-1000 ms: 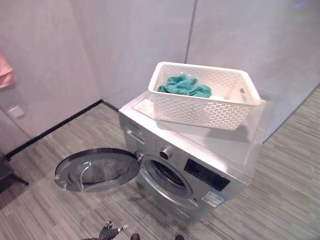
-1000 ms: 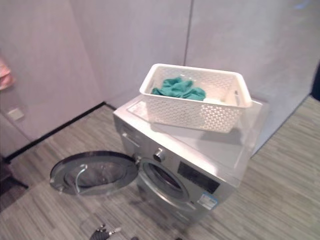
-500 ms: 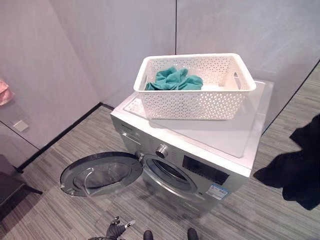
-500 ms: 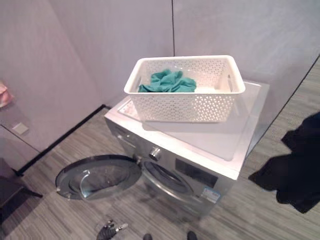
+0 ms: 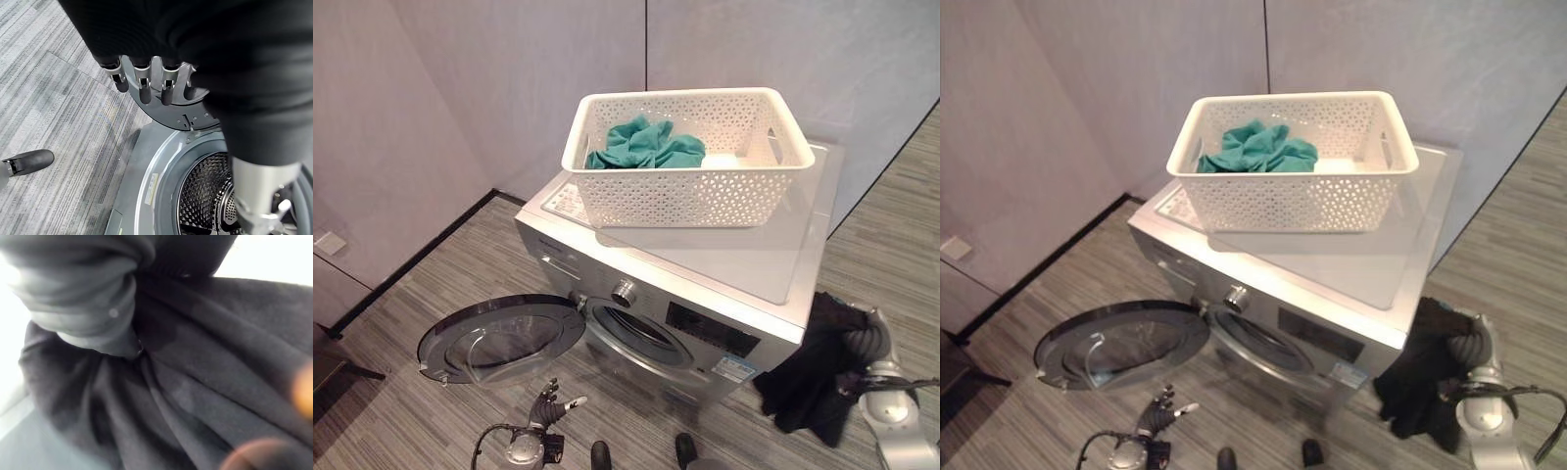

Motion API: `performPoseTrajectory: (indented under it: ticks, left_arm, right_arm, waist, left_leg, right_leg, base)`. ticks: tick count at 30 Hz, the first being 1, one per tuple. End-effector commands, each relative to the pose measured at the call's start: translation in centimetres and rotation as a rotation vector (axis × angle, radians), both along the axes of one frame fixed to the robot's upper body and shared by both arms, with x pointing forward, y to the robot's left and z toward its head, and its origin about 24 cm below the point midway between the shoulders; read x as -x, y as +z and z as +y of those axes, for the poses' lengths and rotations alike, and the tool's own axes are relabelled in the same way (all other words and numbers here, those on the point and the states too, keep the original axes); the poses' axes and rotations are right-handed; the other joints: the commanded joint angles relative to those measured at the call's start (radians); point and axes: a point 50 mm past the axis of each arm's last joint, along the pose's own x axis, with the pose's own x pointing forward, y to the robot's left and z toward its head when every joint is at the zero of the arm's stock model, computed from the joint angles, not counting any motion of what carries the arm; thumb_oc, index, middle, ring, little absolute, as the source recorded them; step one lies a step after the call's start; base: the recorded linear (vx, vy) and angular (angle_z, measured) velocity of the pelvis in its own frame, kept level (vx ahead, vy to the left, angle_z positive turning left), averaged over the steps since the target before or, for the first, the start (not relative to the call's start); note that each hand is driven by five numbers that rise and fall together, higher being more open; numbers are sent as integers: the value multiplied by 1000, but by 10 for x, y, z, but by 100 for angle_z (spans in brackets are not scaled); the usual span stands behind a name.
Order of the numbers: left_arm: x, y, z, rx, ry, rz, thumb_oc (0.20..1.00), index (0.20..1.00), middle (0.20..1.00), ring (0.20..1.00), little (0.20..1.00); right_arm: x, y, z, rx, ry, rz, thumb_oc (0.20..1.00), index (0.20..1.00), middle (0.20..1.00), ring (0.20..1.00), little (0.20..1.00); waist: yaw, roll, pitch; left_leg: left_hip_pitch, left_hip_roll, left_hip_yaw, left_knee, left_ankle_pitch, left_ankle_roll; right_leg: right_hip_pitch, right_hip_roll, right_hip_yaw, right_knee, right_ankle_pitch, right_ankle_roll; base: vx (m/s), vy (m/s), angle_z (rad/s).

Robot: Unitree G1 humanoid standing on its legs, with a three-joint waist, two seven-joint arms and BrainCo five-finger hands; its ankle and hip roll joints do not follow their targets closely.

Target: Grab the laundry basket,head to the washer,open it,put in the laundry and shut it.

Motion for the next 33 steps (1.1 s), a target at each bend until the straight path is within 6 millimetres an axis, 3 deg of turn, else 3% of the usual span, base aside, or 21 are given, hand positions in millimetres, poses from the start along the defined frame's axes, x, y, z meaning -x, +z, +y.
performPoseTrajectory:
  ticks: [1, 6, 11, 15, 17, 20, 22, 26, 27, 29, 32, 33]
  left_arm:
    - [-10, 5, 32, -107, -14, -5, 1000, 1000, 1000, 1000, 1000]
    - [5, -2, 43, -121, -1, 60, 1000, 1000, 1000, 1000, 1000]
    - [3, 1, 45, -138, -30, 39, 1000, 1000, 1000, 1000, 1000]
    - [0, 2, 46, -147, -14, 20, 1000, 1000, 1000, 1000, 1000]
    - [-6, 8, 48, -156, -5, -27, 1000, 1000, 1000, 1000, 1000]
    - [-13, 13, 46, -157, -16, -67, 1000, 1000, 1000, 1000, 1000]
    - [-23, 19, 40, -161, -58, -109, 1000, 1000, 1000, 1000, 1000]
    - [-32, 24, 34, -161, -100, -137, 1000, 1000, 1000, 1000, 1000]
    - [-43, 28, 26, -168, -155, -159, 1000, 1000, 1000, 1000, 1000]
    - [-46, 28, 22, -167, -166, -164, 1000, 1000, 1000, 1000, 1000]
    - [-53, 29, 16, -168, -172, -173, 1000, 1000, 1000, 1000, 1000]
    - [-54, 29, 16, -166, -163, -174, 1000, 1000, 1000, 1000, 1000]
  right_arm:
    - [-4, 13, 8, -31, 85, -81, 200, 200, 200, 200, 200]
    - [32, -16, 19, -119, 169, 109, 200, 200, 200, 200, 200]
    - [51, -42, 30, -182, 217, 251, 200, 200, 200, 200, 200]
    - [52, -49, 35, -193, 244, 284, 200, 200, 200, 200, 200]
    - [42, -54, 46, -190, 314, 305, 200, 200, 200, 200, 200]
    - [18, -53, 62, -172, 406, 275, 200, 200, 200, 200, 200]
    - [-2, -49, 74, -135, 469, 242, 200, 200, 200, 200, 200]
    - [-11, -48, 79, -145, 472, 214, 200, 200, 200, 200, 200]
    - [-18, -44, 84, -155, 469, 179, 200, 200, 200, 200, 200]
    - [-22, -42, 87, -157, 476, 167, 200, 200, 200, 200, 200]
    - [-37, -39, 100, -171, 507, 137, 200, 200, 200, 200, 200]
    - [-43, -38, 106, -192, 519, 124, 200, 200, 200, 200, 200]
  waist:
    - [-11, -95, -11]
    - [-35, -99, -9]
    - [-51, -98, 4]
    - [-61, -97, 18]
    - [-60, -100, 36]
    - [-45, -102, 51]
    - [-26, -98, 67]
    - [-22, -97, 83]
    - [-20, -97, 106]
    - [-22, -95, 114]
    - [-29, -94, 129]
    - [-20, -90, 135]
  left_leg:
    - [57, 57, -8, 10, -95, -37]
    - [65, 67, 5, 10, -90, -44]
    - [69, 75, 23, 11, -82, -50]
    - [73, 74, 52, 11, -89, -49]
    - [78, 75, 94, 18, -101, -41]
    - [78, 73, 115, 24, -106, -34]
    - [66, 65, 103, 37, -110, -27]
    - [42, 53, 80, 68, -122, -21]
    - [-9, 26, 50, 143, -146, -8]
    - [-22, 11, 45, 161, -162, 2]
    - [-44, -30, 81, 192, -194, 25]
    - [-48, -24, 98, 204, -202, 33]
  right_leg:
    - [52, -89, -5, 62, -110, 55]
    - [41, -81, 6, 89, -118, 54]
    - [29, -77, 11, 98, -120, 53]
    - [10, -76, 39, 88, -106, 60]
    - [-26, -70, 98, 81, -82, 67]
    - [-43, -72, 124, 75, -69, 73]
    - [-42, -84, 112, 71, -70, 74]
    - [-40, -95, 98, 78, -74, 73]
    - [-51, -120, 87, 112, -79, 77]
    - [-67, -129, 92, 128, -76, 85]
    - [-133, -161, 129, 125, 8, 125]
    - [-157, -156, 126, 136, 8, 124]
  base:
    - [0, 0, 0]
    - [-6, -19, -2]
    - [-26, -18, -9]
    - [-62, 15, -18]
    - [-111, 44, -59]
    - [-65, 29, -83]
    - [-64, 40, -24]
    - [-74, 61, 16]
    - [-101, 101, 42]
    - [-107, 153, 48]
    - [-132, 200, 10]
    - [-126, 86, -51]
